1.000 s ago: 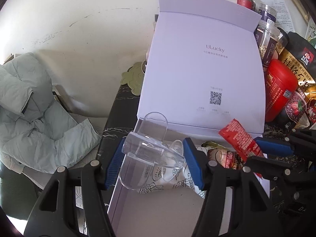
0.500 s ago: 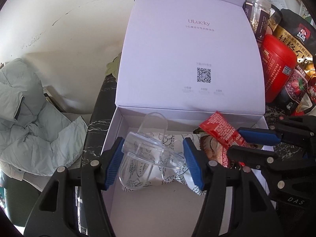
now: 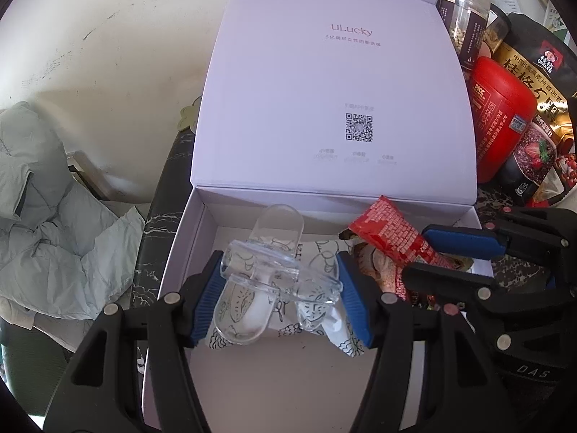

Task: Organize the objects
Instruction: 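Lower the clear stand and red sachet into the lavender box with both grippers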

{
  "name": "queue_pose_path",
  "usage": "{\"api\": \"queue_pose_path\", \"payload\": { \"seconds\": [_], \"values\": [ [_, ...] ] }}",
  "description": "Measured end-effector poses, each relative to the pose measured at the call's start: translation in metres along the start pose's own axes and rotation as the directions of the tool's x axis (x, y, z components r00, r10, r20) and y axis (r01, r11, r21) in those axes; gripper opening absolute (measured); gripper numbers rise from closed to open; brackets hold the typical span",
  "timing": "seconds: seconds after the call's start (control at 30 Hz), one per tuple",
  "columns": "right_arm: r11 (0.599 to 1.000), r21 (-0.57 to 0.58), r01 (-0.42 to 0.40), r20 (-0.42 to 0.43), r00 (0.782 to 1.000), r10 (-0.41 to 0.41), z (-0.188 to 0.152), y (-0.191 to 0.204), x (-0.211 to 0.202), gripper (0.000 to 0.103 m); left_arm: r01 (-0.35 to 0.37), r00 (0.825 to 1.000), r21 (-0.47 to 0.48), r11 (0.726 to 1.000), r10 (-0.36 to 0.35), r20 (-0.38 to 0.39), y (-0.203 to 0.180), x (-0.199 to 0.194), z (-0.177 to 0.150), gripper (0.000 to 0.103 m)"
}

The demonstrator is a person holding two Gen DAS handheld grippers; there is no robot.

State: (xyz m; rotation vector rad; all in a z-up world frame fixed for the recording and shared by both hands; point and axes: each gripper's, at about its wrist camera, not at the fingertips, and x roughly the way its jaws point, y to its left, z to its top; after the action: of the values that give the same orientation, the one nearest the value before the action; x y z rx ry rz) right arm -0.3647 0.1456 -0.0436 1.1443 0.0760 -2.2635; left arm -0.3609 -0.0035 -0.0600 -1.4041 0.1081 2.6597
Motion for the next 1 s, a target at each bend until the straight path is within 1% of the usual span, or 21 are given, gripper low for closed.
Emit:
{"api": "queue_pose_path", "payload": {
  "seconds": [0.13,0.17,0.23,0.33,0.5,0.63,0.73,0.83,0.9,0.97,1.0],
  "values": [
    [1.0,0.003,0.011,-0.015,1.0,-0.011,0.0,0.0,0.001,0.035,-0.011,1.0,0.004,1.0,0.011,0.008,0.001,0.0,-0.001,0.064],
    [1.0,0.004,0.015,-0.022,1.0,-0.015,0.0,0.0,0.002,0.035,-0.021,1.0,0.008,1.0,0.021,0.011,0.001,0.001,-0.001,0.066],
    [1.0,-0.008,0.026,-0.028,0.999,-0.026,-0.001,0.001,0.002,0.035,-0.042,0.999,0.025,0.999,0.041,0.017,-0.002,-0.002,-0.003,0.068],
    [0.999,-0.022,0.044,-0.03,0.999,-0.045,0.0,0.004,0.0,0.035,-0.046,0.999,0.035,0.998,0.045,0.026,-0.005,-0.006,-0.003,0.069],
    [0.996,-0.029,0.08,0.013,0.997,-0.079,0.0,0.007,-0.015,0.035,-0.033,0.999,0.033,0.999,0.031,0.036,-0.006,-0.013,-0.004,0.069],
    [0.995,-0.024,0.096,0.022,0.995,-0.095,0.0,0.008,-0.022,0.035,-0.039,0.998,0.033,0.999,0.037,0.054,-0.011,-0.022,-0.005,0.069],
    [0.996,0.006,0.087,0.02,0.996,-0.087,-0.003,0.005,-0.025,0.035,-0.051,0.997,0.03,0.998,0.049,0.061,-0.014,-0.031,-0.006,0.069],
    [0.995,0.007,0.097,0.018,0.995,-0.097,-0.007,0.006,-0.032,0.035,-0.077,0.995,0.063,0.995,0.073,0.065,-0.02,-0.042,-0.007,0.069],
    [0.994,-0.001,0.105,0.031,0.994,-0.105,-0.008,0.008,-0.04,0.035,-0.098,0.992,0.074,0.992,0.092,0.081,-0.024,-0.052,-0.007,0.071],
    [0.994,0.005,0.11,0.041,0.993,-0.11,-0.008,0.01,-0.05,0.035,-0.093,0.992,0.076,0.993,0.086,0.095,-0.027,-0.061,-0.008,0.076],
    [0.993,0.007,0.115,0.047,0.992,-0.115,-0.008,0.011,-0.054,0.035,-0.089,0.992,0.074,0.993,0.082,0.099,-0.028,-0.065,-0.008,0.077]
  ]
}}
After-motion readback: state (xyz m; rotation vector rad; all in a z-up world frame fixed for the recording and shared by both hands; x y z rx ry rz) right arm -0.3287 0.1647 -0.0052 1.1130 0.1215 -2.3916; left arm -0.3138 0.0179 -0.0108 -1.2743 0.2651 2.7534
